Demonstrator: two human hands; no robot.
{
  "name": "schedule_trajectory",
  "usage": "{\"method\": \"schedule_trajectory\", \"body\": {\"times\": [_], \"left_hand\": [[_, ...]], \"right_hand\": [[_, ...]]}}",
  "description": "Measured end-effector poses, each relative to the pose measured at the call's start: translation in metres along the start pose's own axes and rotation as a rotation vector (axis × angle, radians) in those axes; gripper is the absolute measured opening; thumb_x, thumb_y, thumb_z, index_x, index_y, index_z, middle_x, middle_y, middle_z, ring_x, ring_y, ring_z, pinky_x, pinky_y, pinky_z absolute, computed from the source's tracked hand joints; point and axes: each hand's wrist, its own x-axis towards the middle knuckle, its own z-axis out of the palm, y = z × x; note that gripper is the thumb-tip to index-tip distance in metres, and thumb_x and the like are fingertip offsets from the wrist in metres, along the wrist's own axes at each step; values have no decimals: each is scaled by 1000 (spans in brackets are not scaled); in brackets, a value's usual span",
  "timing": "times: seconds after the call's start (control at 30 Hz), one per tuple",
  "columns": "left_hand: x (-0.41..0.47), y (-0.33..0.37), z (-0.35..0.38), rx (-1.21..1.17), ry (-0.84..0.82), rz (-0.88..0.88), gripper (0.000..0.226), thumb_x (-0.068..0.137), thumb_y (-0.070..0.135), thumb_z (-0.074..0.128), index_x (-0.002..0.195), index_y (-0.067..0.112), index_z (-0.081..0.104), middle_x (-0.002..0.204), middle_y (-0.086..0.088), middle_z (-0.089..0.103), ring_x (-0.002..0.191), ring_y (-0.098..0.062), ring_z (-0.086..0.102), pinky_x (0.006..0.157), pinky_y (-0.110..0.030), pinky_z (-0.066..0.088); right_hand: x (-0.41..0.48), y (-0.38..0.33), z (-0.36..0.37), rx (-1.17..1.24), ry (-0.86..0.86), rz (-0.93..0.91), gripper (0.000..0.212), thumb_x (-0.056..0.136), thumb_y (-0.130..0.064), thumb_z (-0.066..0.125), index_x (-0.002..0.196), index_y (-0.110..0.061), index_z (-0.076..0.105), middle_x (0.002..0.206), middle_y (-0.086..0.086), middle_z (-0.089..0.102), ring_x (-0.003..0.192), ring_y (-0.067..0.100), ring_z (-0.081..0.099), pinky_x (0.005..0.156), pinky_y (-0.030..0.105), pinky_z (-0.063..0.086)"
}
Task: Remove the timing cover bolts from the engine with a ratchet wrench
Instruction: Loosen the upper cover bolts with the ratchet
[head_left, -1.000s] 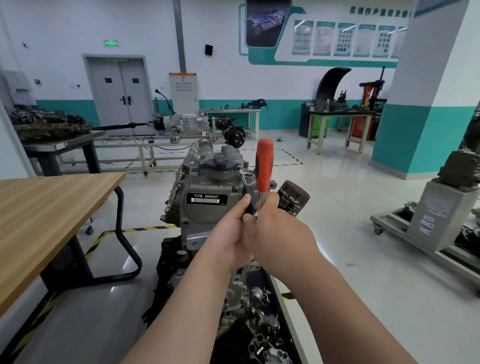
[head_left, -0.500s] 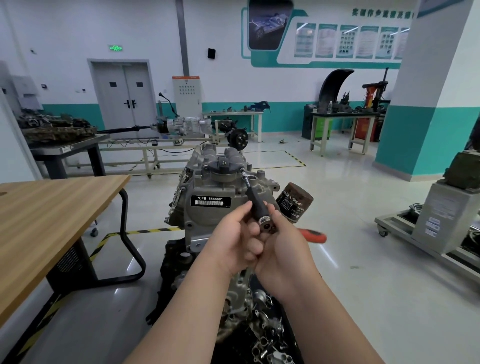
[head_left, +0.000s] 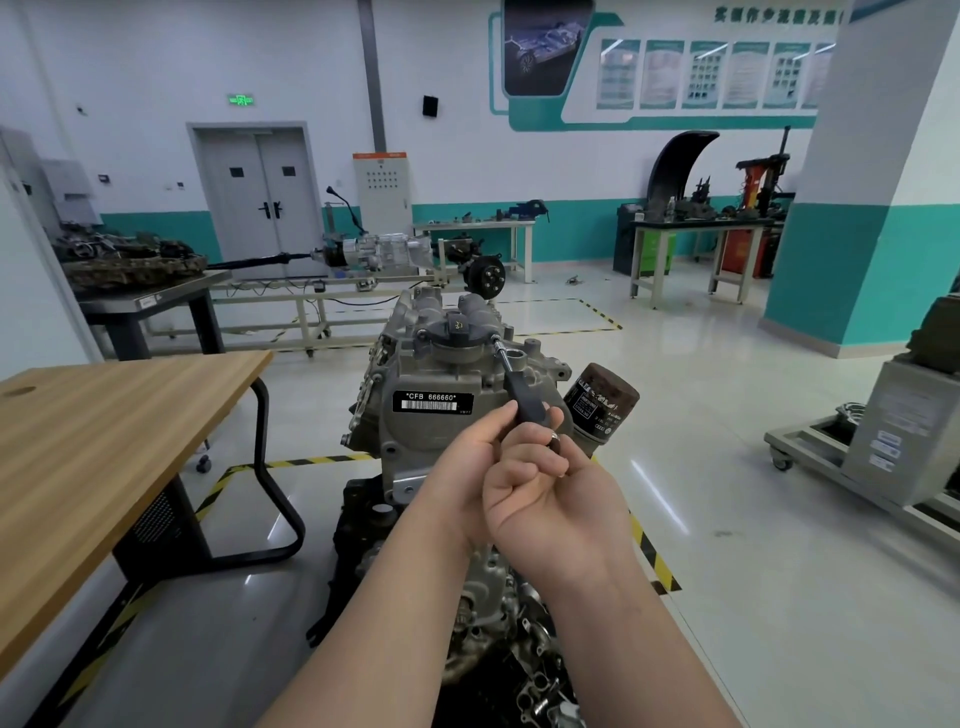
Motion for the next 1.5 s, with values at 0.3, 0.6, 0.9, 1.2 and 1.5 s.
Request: {"method": "schedule_trajectory", "body": {"times": [0.3,0.6,0.9,1.2,1.5], "left_hand": [[-7,3,0,-84,-4,-46,47,93,35,50,71,1,74,44,-3,56,29,-12,52,29,-12,37],[3,-8,-11,197,67,72,32,95,43,44,97,18,66,36,5,46,26,-10,39,34,-10,32],[6,-6,-9,91,-29,154,36,87,32,52,94,9,78,92,-8,74,85,-17,72,73,-28,54],[9,-7,-12,80,-17,132,52,99,35,40,73,12,79,74,-4,73,69,-15,71,60,-24,54],[8,-4,-13,81,41,171,37,74,42,61,93,13,72,81,0,73,71,-13,70,73,-27,51]], "right_hand": [[7,5,-2,-277,112,-136,22,100,-33,41,95,-27,61,57,-2,51,33,9,39,38,16,35],[11,-4,-10,-1465,428,-590,24,99,-39,46,94,-17,55,69,-4,66,60,16,62,61,29,44],[0,-17,17,-2559,310,-726,32,100,-36,37,122,-13,37,85,2,51,78,23,58,67,32,47],[5,-14,14,-2885,381,-829,29,101,-35,33,118,-13,25,64,-7,32,54,19,46,44,26,25],[14,-7,-10,-1614,288,-538,24,99,-33,46,120,-24,47,82,-11,66,78,8,63,73,24,47]]}}
